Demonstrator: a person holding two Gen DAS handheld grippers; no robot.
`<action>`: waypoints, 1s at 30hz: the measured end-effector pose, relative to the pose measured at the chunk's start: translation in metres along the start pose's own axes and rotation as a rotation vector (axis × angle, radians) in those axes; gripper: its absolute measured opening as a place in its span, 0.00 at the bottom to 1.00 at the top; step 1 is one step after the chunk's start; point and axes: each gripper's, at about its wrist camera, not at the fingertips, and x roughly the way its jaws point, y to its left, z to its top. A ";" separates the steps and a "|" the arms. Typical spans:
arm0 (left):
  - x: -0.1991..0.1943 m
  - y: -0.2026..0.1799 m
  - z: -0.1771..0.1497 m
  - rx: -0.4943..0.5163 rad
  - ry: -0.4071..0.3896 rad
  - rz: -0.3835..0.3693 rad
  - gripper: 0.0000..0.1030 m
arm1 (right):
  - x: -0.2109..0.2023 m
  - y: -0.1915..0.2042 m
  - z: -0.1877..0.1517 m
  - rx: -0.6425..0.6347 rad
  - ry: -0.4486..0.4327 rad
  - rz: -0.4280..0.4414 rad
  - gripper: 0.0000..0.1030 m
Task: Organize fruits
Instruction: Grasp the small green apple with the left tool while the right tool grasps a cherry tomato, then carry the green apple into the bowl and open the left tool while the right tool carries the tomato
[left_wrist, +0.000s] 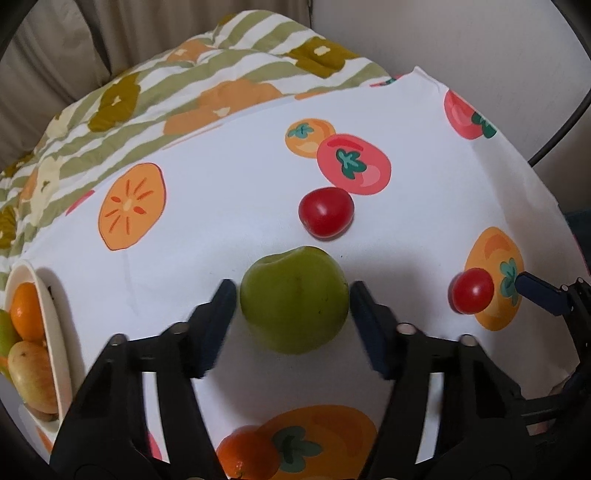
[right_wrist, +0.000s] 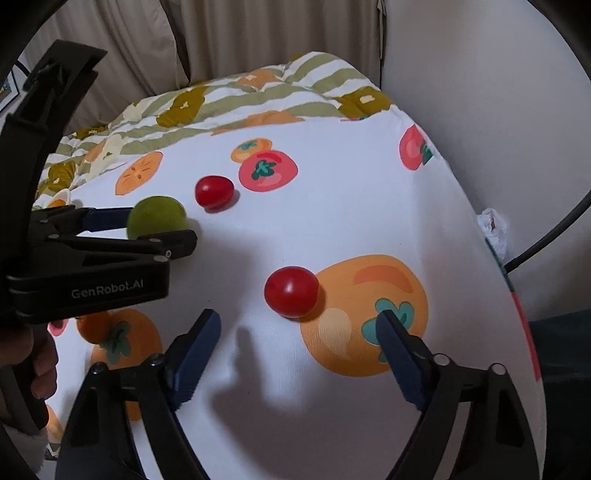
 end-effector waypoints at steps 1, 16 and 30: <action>0.001 -0.001 0.000 0.004 0.005 0.000 0.57 | 0.002 0.000 0.001 0.004 0.004 0.003 0.76; -0.001 0.004 -0.002 0.016 0.003 0.011 0.57 | 0.015 0.007 0.008 -0.011 0.015 0.029 0.49; -0.010 0.016 -0.005 0.012 -0.026 0.043 0.57 | 0.015 0.017 0.012 -0.050 0.005 0.034 0.30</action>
